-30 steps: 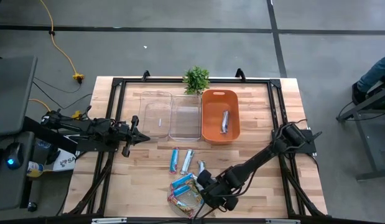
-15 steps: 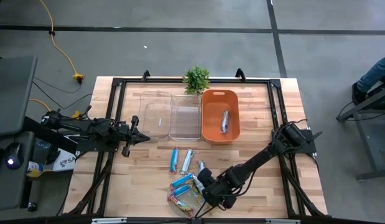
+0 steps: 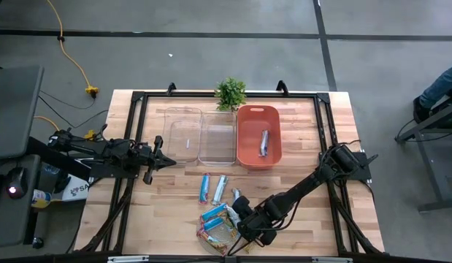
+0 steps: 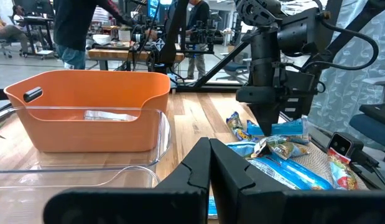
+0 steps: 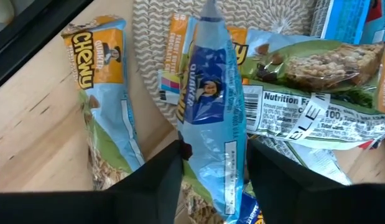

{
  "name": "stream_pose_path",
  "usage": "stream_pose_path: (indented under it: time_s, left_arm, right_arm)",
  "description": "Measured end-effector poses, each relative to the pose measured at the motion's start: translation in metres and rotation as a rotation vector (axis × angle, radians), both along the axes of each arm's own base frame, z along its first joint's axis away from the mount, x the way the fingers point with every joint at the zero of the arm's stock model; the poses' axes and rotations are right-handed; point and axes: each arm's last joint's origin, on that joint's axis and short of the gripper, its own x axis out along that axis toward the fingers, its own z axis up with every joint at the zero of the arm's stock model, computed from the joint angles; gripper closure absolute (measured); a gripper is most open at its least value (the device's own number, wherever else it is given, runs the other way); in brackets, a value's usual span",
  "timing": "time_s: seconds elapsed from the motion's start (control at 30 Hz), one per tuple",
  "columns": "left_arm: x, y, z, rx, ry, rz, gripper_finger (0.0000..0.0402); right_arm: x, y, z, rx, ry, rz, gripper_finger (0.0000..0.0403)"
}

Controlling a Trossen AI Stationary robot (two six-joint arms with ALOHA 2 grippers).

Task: Pick and place Granola Bars by type
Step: Put the right green granola bar into the orange bin

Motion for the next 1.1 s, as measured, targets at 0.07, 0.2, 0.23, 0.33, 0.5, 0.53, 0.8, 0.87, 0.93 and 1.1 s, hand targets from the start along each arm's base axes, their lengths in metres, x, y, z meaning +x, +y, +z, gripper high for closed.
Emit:
stream_pose_path:
  time_s: [0.07, 0.2, 0.23, 0.33, 0.5, 0.53, 0.8, 0.87, 0.93, 1.1]
  left_arm:
    - [0.0, 0.0, 0.0, 0.0, 0.0, 0.0, 0.04]
    - [0.0, 0.0, 0.0, 0.0, 0.0, 0.0, 0.04]
    - [0.0, 0.0, 0.0, 0.0, 0.0, 0.0, 0.04]
    - [0.0, 0.0, 0.0, 0.0, 0.0, 0.0, 0.04]
    - [0.0, 0.0, 0.0, 0.0, 0.001, 0.0, 0.04]
    - [0.0, 0.0, 0.0, 0.0, 0.0, 0.0, 0.04]
    - [0.0, 0.0, 0.0, 0.0, 0.0, 0.0, 0.04]
    - [0.0, 0.0, 0.0, 0.0, 0.0, 0.0, 0.04]
    - [0.0, 0.0, 0.0, 0.0, 0.001, 0.0, 0.04]
    - [0.0, 0.0, 0.0, 0.0, 0.0, 0.0, 0.04]
  right_arm:
    - [0.0, 0.0, 0.0, 0.001, 0.001, 0.0, 0.0263]
    - [0.0, 0.0, 0.0, 0.009, 0.006, -0.006, 0.0289]
    - [0.0, 0.0, 0.0, 0.01, 0.006, -0.007, 0.0295]
    - [-0.001, 0.0, 0.0, 0.007, 0.011, -0.007, 0.0312]
    - [-0.002, -0.001, -0.001, 0.001, 0.024, -0.013, 0.0336]
    - [-0.002, -0.001, -0.001, 0.002, 0.029, -0.02, 0.034]
    - [-0.004, -0.003, 0.004, 0.053, 0.124, -0.049, 0.0361]
    - [-0.002, -0.005, 0.008, 0.076, 0.158, -0.062, 0.0363]
    - [0.0, -0.008, 0.014, 0.103, 0.189, -0.071, 0.0363]
    - [0.01, -0.014, 0.036, 0.19, 0.235, -0.067, 0.0365]
